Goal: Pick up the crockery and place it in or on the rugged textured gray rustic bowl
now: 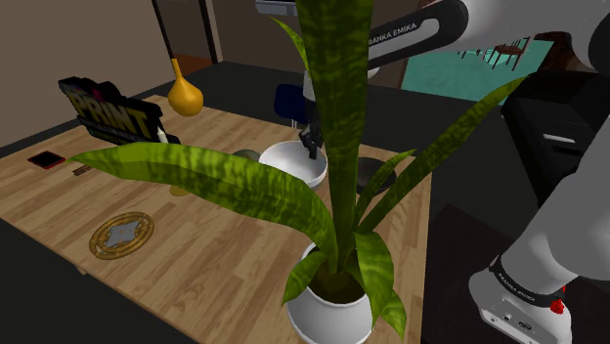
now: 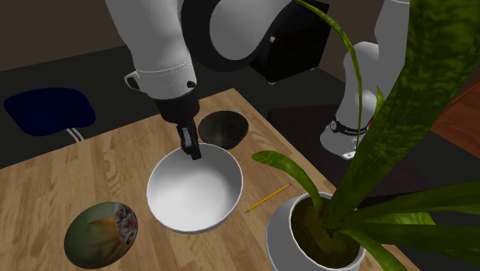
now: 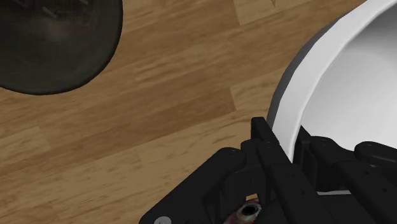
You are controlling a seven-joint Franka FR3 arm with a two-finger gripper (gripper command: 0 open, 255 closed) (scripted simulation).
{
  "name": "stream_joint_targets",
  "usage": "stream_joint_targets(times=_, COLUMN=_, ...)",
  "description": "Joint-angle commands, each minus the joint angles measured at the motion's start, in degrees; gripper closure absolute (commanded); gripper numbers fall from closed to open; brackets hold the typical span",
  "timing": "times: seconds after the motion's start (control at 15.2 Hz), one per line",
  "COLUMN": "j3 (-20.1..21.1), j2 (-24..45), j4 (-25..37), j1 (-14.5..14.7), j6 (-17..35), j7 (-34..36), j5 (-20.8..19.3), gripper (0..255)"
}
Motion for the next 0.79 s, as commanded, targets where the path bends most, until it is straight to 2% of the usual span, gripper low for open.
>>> stream_joint_targets(times=0.0, j3=-1.0, j2=-2.0, j4=-2.4, j1=-1.5, j6=0.1, j7=-2.7, j5=0.4, gripper=255)
stream_joint_targets(times=0.73, j3=-7.9, j2=-10.2, j4=-10.6, j1=-9.0, j6=-1.6, j7=-17.0, j5=0.4, gripper=255)
